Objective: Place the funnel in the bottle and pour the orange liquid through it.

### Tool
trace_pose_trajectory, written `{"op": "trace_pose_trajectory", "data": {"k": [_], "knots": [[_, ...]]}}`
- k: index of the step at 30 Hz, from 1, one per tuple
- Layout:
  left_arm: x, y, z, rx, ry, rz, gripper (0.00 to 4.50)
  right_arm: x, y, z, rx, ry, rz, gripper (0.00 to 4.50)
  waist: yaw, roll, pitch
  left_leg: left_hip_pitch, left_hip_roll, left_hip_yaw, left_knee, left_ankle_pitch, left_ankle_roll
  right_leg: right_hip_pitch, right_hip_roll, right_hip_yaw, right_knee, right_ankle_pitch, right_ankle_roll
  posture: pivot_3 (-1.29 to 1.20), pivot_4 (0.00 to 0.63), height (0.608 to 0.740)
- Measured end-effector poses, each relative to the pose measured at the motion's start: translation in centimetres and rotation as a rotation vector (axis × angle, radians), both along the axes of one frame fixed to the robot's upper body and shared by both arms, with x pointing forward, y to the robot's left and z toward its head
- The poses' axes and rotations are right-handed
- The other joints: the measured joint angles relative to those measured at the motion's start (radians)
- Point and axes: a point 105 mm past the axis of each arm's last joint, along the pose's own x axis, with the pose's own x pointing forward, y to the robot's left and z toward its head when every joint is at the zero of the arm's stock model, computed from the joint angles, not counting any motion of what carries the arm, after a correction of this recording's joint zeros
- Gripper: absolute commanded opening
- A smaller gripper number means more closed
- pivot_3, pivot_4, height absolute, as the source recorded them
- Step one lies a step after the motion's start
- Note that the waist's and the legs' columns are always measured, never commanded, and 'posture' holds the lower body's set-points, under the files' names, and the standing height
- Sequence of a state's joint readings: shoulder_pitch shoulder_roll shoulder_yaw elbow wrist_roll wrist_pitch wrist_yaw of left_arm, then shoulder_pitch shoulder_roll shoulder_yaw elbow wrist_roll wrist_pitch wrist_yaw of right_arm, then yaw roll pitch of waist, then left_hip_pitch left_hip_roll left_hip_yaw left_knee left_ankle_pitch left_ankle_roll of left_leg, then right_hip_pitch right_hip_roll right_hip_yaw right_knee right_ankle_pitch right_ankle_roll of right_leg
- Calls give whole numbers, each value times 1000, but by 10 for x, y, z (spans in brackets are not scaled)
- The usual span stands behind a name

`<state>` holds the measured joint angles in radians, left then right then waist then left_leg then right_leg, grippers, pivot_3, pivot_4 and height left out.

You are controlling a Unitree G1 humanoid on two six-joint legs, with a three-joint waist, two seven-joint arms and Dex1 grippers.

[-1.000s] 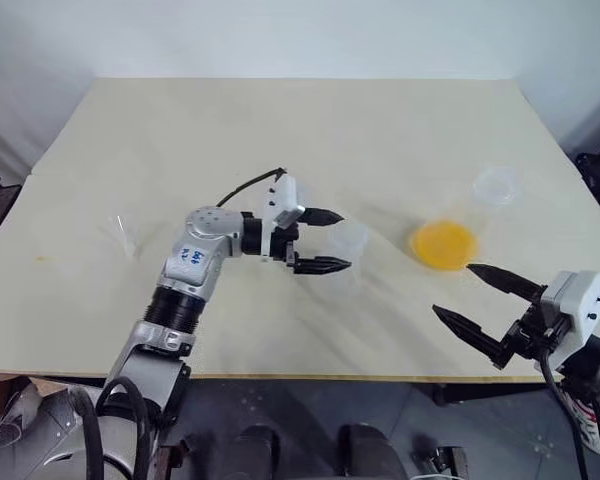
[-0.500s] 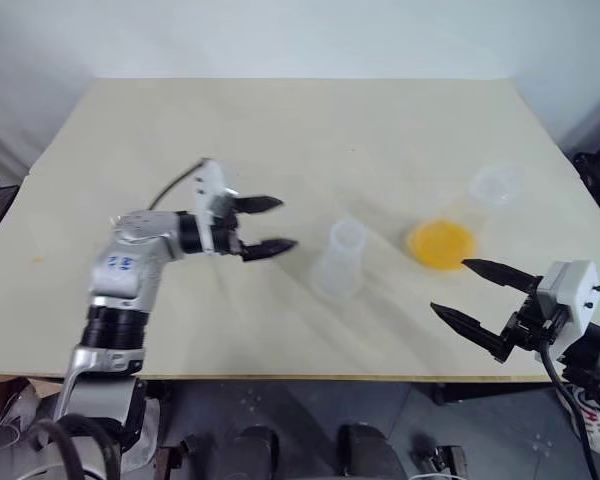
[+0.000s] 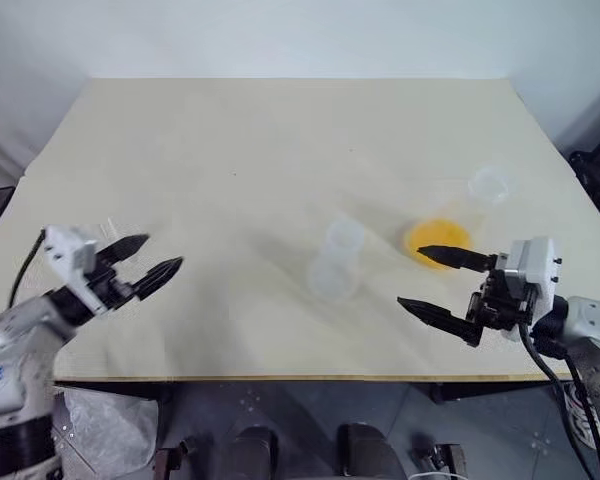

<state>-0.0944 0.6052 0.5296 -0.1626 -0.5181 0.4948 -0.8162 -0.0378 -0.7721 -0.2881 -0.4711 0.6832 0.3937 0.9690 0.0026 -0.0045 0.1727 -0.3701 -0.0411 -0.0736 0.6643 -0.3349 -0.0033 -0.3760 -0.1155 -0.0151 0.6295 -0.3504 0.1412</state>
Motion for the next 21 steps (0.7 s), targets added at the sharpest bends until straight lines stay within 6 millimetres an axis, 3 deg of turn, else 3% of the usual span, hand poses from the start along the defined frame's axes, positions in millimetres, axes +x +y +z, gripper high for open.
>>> {"op": "trace_pose_trajectory", "data": {"k": [5, 8, 21], "knots": [[-16, 17, 5, -1, -15, 94, 4472, 2, -2, -4, 0, 22, 13, 4500, 18, 0, 0, 0, 0, 0, 1, 0, 0, 1, 0, 1, -2, 0, 0, 0, 150, 740], [-16, 22, 9, 7, -31, 143, 4472, 3, -3, -4, 2, 23, 18, 4500, 20, 0, 0, 0, 0, 0, 1, 0, 0, 1, 0, 2, -2, 0, 0, 0, 150, 740], [30, 41, 21, -53, 42, 453, 4472, -11, 15, 25, 8, -20, 71, 4500, 19, 0, 0, 0, 0, 1, 1, 0, 0, -1, 2, -1, -1, 0, 0, 0, 150, 740]]}}
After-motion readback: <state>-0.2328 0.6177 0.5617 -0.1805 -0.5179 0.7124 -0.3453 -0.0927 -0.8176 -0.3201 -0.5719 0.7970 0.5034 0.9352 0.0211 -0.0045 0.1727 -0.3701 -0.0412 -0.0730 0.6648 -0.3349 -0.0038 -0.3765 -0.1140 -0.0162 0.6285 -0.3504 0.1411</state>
